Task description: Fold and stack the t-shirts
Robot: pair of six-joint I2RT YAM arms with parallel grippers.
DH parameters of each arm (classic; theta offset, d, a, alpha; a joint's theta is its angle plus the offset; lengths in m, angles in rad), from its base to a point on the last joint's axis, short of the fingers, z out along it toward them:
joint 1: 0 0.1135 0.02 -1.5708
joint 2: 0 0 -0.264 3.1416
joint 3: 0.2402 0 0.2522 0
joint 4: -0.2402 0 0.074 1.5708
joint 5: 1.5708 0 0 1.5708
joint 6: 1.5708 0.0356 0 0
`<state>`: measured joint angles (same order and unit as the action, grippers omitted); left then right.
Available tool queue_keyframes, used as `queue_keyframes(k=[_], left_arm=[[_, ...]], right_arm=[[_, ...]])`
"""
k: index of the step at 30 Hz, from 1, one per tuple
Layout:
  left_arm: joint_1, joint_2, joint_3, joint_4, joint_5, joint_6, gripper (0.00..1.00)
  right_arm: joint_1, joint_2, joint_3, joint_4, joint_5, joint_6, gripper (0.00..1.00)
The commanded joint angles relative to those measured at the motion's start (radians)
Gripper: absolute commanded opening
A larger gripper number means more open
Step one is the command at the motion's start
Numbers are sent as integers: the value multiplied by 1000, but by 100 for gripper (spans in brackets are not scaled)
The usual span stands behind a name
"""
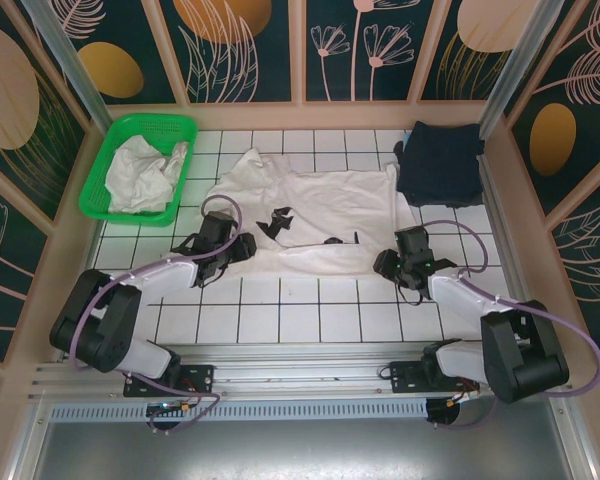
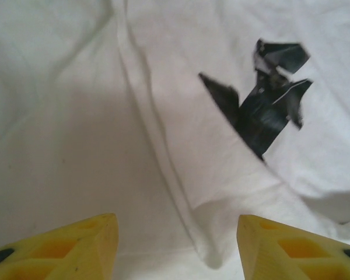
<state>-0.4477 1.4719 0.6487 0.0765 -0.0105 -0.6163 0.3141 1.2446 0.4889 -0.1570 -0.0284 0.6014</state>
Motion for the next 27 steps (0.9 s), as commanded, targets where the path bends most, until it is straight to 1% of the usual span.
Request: queue_keyframes(k=[1,4,12,14,16,20,21,22,23,24,27], left_arm=[[-27,38,35,54,36,-27,53],[-38,80,66,60,47,-24,50],[-66,185,121,87,71,-31,32],[-67,197,128,85,74,-30,28],[-68,197,134,79,70,-28,21],[-68,196,159,43,68,-19,15],[-69,189,162,27,56,-16,18],[-69,177,157,17,41,-16,22],[-68,162,148,9,22,-15,30],[-69,148,135,6,10,-16,35],[-69,138,97,28,12,-17,40]], right_arm=[[1,23,25,23,7,-12,44],[0,14,12,36,15,-11,44],[0,41,-12,68,3,-5,44],[-1,46,-12,71,4,-7,44],[-1,46,-14,72,4,-9,44],[-1,47,-15,77,-3,-15,45],[0,45,-15,77,-6,-15,45],[-1,45,-16,77,-8,-15,45],[-1,44,-18,80,-10,-16,45],[-1,43,-22,81,-11,-16,45],[-1,49,-26,92,-19,-22,46]])
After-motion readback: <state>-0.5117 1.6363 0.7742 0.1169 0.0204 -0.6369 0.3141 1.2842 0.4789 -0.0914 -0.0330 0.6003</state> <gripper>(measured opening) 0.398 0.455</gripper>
